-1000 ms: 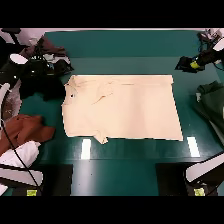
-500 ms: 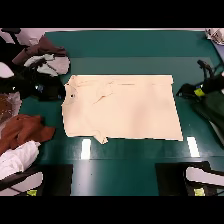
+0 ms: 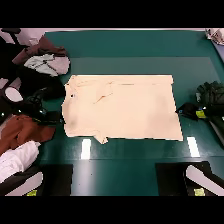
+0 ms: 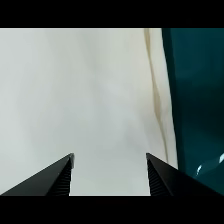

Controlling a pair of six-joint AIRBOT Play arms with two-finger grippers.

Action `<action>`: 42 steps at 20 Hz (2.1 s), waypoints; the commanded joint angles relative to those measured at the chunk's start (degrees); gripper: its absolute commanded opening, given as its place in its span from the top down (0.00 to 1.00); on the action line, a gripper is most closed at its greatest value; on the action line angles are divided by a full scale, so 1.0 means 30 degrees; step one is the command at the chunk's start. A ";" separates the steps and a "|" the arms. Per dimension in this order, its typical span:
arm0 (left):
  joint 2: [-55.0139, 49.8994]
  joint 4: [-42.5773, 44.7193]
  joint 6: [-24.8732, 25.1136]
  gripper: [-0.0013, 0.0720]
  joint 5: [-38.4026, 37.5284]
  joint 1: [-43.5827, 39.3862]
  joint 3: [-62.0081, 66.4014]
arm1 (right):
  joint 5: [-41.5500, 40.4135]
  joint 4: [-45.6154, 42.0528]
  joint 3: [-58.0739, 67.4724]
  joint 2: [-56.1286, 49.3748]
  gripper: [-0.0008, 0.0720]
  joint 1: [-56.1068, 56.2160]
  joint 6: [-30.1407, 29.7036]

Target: Fold the shirts.

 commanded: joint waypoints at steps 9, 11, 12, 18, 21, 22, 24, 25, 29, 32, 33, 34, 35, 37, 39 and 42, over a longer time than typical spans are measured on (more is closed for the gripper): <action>0.0474 -0.2448 0.1712 0.01 -0.1734 0.0007 -0.3381 | 0.0080 0.0291 -0.1253 0.0685 0.27 -0.0204 -0.0255; 0.0474 -0.2550 0.1821 0.01 -0.1508 0.0007 -0.3679 | 0.0146 0.0299 -0.1253 0.0685 0.27 -0.0204 -0.0255; 0.0474 -0.2550 0.1865 0.02 -0.1246 0.0007 -0.3738 | 0.0233 0.0299 -0.1253 0.0685 0.27 -0.0204 -0.0255; 0.0466 -0.4065 0.2441 0.26 0.0787 0.0007 -0.4466 | 0.0619 0.0474 -0.1260 0.0692 0.27 -0.0204 -0.0255; 0.0466 -0.4830 0.2863 0.25 0.1209 0.0007 -0.5260 | 0.0656 0.0787 -0.1253 0.0692 0.27 -0.0204 -0.0255; 0.0466 -0.5020 0.2871 0.25 0.1508 0.0007 -0.5464 | 0.0707 0.0794 -0.1253 0.0692 0.27 -0.0204 -0.0255; 0.0466 -0.5588 0.2871 0.26 0.2317 0.0007 -0.5719 | 0.0794 0.0780 -0.1260 0.0692 0.27 -0.0204 -0.0255; 0.0466 -0.5887 0.2871 0.29 0.2718 0.0007 -0.5799 | 0.0823 0.0780 -0.1260 0.0692 0.27 -0.0204 -0.0255; 0.0466 -0.6951 0.2856 0.51 0.4364 -0.0838 -0.5799 | 0.1005 0.0787 -0.1260 0.0692 0.27 -0.0204 -0.0248; 0.0474 -0.8400 0.3373 0.91 0.4605 -0.1515 -0.5705 | 0.1180 0.0780 -0.1260 0.0692 0.28 -0.0204 -0.0248; 0.0474 -0.8663 0.3366 0.91 0.4291 -0.1515 -0.5508 | 0.1209 0.0780 -0.1260 0.0692 0.28 -0.0204 -0.0248; 0.0474 -0.8641 0.3366 0.95 0.4029 -0.1515 -0.5246 | 0.1209 0.0758 -0.1260 0.0692 0.28 -0.0204 -0.0248; 0.0474 -0.8641 0.3344 0.95 0.3614 -0.1515 -0.4896 | 0.1209 0.0758 -0.1260 0.0692 0.29 -0.0204 -0.0248; 0.0474 -0.8714 0.3257 0.95 0.2455 -0.1515 -0.4029 | 0.1209 0.0758 -0.1260 0.0692 0.30 -0.0204 -0.0255; 0.0634 -0.8699 0.2761 0.95 0.0911 -0.1515 -0.2841 | 0.1180 0.0699 -0.1260 0.0692 0.30 -0.0204 -0.0255; 0.1581 -0.8349 0.1158 0.95 0.0372 -0.1508 -0.1501 | 0.1166 0.0000 -0.1253 0.0692 0.30 -0.0204 -0.0255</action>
